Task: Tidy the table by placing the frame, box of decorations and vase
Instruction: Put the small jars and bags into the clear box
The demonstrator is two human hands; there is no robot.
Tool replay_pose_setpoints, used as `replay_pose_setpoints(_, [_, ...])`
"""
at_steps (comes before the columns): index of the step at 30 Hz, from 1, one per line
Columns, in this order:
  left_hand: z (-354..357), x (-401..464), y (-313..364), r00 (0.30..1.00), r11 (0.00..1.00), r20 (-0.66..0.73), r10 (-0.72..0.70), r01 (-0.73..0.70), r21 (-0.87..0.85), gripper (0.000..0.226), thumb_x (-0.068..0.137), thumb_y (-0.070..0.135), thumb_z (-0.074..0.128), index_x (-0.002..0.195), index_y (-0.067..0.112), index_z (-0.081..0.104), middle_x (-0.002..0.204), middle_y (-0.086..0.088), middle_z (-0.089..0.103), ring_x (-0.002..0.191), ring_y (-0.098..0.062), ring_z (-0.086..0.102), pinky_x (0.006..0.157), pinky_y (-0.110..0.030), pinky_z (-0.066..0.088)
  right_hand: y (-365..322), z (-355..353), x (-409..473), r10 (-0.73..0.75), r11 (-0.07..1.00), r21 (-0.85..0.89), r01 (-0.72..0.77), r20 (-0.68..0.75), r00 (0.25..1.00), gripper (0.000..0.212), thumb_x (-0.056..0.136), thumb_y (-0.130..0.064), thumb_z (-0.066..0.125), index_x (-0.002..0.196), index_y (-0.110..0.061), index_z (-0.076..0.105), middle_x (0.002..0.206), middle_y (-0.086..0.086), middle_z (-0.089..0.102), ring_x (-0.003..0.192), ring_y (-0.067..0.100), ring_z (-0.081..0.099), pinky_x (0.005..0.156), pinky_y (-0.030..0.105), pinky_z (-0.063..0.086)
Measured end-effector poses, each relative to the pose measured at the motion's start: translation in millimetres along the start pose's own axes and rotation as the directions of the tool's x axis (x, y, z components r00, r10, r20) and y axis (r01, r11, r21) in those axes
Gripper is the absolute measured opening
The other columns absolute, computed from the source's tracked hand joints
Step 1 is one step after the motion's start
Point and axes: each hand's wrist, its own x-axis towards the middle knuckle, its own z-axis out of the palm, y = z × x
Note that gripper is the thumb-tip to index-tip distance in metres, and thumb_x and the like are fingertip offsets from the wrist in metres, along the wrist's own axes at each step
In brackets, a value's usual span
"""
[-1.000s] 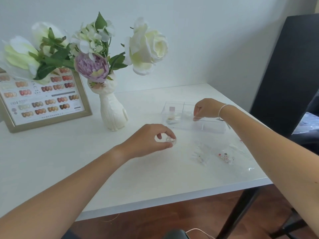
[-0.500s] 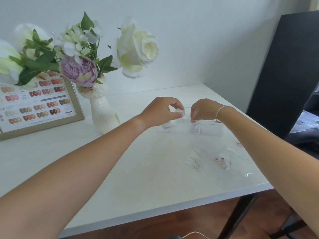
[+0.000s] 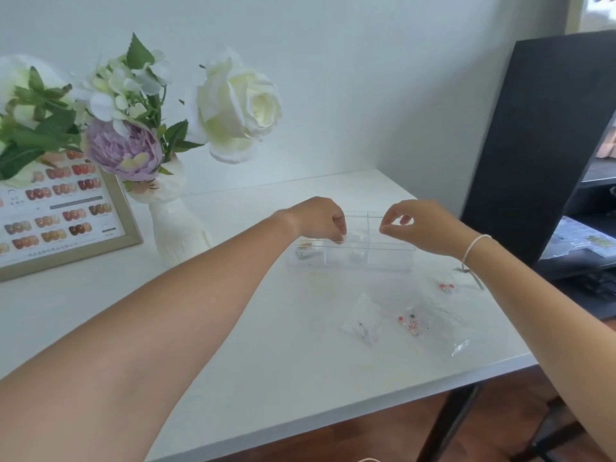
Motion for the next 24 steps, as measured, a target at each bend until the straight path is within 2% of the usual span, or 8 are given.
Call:
replay_pose_setpoints(5, [-3, 10, 6, 0.994, 0.992, 0.096, -0.058, 0.046, 0.121, 0.022, 0.079, 0.022, 0.067, 0.099, 0.015, 0.067, 0.098, 0.005, 0.057, 0.100, -0.017, 0.054, 0.093, -0.036, 0.047, -4, -3, -5, -0.018, 1.000, 0.023, 0.018, -0.012, 1.000, 0.012, 0.084, -0.031, 0.060, 0.073, -0.032, 0.059, 0.078, -0.024, 0.053, 0.091, 0.015, 0.053, 0.061, 0.016, 0.034])
replay_pose_setpoints(12, [0, 14, 6, 0.987, 0.990, 0.147, -0.069, 0.050, 0.128, 0.019, 0.076, 0.027, 0.071, 0.091, 0.019, 0.065, 0.092, 0.007, 0.058, 0.095, -0.017, 0.055, 0.089, -0.034, 0.045, -3, 0, -8, -0.017, 1.000, 0.013, 0.017, -0.002, 1.000, 0.010, 0.084, -0.033, 0.059, 0.074, -0.031, 0.059, 0.080, -0.024, 0.054, 0.090, 0.014, 0.053, 0.067, 0.024, 0.035])
replay_pose_setpoints(16, [-1, 15, 5, 0.984, 0.989, 0.165, -0.066, 0.042, 0.144, 0.019, 0.075, 0.029, 0.071, 0.090, 0.019, 0.065, 0.100, 0.002, 0.063, 0.102, -0.021, 0.059, 0.089, -0.035, 0.047, -4, 1, -12, -0.015, 1.000, 0.021, 0.015, -0.010, 1.000, 0.012, 0.085, -0.033, 0.059, 0.073, -0.032, 0.059, 0.079, -0.024, 0.054, 0.089, 0.013, 0.054, 0.064, 0.016, 0.036])
replay_pose_setpoints(21, [-1, 10, 3, 0.997, 0.995, 0.079, -0.009, 0.001, 0.100, 0.015, 0.079, 0.023, 0.067, 0.093, 0.016, 0.066, 0.096, 0.005, 0.060, 0.096, -0.017, 0.056, 0.088, -0.032, 0.045, -7, 1, -18, -0.030, 1.000, 0.005, 0.030, -0.009, 1.000, 0.009, 0.084, -0.033, 0.059, 0.076, -0.029, 0.061, 0.080, -0.023, 0.055, 0.084, 0.012, 0.054, 0.068, 0.024, 0.037])
replay_pose_setpoints(24, [-2, 1, 0, 0.999, 0.999, -0.021, 0.039, -0.039, 0.001, 0.015, 0.081, 0.020, 0.065, 0.095, 0.015, 0.066, 0.107, -0.001, 0.064, 0.102, -0.017, 0.057, 0.089, -0.033, 0.046, -8, -2, -24, -0.049, 0.999, -0.014, 0.049, -0.033, 0.998, 0.009, 0.084, -0.032, 0.059, 0.075, -0.029, 0.062, 0.078, -0.022, 0.056, 0.073, 0.008, 0.051, 0.060, 0.017, 0.037])
